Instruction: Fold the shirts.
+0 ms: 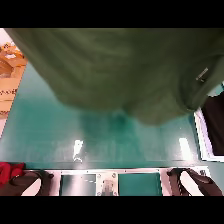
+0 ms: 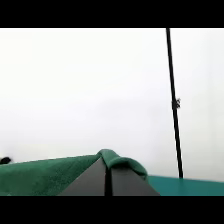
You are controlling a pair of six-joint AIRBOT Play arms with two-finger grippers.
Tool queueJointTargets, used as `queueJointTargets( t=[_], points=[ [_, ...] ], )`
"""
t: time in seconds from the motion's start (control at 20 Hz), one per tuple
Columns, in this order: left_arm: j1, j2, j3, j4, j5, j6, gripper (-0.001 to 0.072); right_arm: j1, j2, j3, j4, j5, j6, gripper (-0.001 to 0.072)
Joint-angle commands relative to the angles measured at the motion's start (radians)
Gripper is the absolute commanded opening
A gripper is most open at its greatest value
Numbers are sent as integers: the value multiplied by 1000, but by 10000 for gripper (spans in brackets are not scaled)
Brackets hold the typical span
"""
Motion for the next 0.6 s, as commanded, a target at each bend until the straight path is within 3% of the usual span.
queueJointTargets(
  t=[0.0, 0.15, 0.55],
  points=[
    [1, -120, -28, -47, -48, 3, 21, -10, -89, -16, -16, 66, 14, 20],
    [-9, -297, -114, -183, -60, 4, 21, -8, -199, -113, -16, 71, 13, 21],
    [-245, -849, -245, -185, 121, 29, 22, -7, -601, -350, -16, 26, -9, 21]
  ],
)
